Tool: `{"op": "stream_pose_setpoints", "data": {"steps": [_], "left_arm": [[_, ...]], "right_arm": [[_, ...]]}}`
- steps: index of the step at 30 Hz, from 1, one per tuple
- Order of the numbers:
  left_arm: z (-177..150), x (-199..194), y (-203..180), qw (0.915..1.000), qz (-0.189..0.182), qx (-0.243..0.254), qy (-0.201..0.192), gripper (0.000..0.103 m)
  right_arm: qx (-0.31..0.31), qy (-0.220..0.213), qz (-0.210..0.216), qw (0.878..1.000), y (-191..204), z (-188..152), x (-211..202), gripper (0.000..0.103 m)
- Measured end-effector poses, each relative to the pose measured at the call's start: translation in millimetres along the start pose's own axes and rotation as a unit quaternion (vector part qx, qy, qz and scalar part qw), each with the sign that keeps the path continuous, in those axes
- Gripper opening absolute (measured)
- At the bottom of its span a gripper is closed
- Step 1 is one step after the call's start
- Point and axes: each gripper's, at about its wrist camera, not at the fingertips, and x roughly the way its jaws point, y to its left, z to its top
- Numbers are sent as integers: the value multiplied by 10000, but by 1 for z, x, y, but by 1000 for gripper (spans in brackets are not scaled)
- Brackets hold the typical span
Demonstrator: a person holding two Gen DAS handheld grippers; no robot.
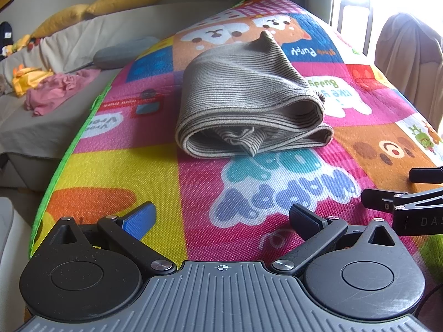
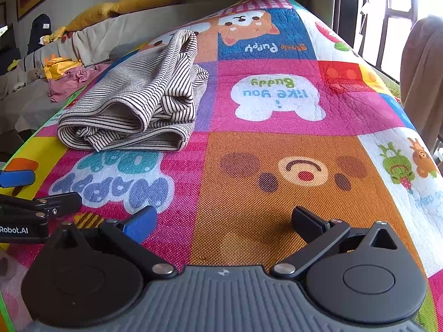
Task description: Fold clothes
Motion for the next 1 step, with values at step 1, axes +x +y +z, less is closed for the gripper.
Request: {"op": "stream_pose_setpoints", "data": {"steps": [1], "left_arm": [[0,0,0,10000,2,-2,0,103]], "right_arm": [[-8,0,5,10000,0,0,0,103]]}}
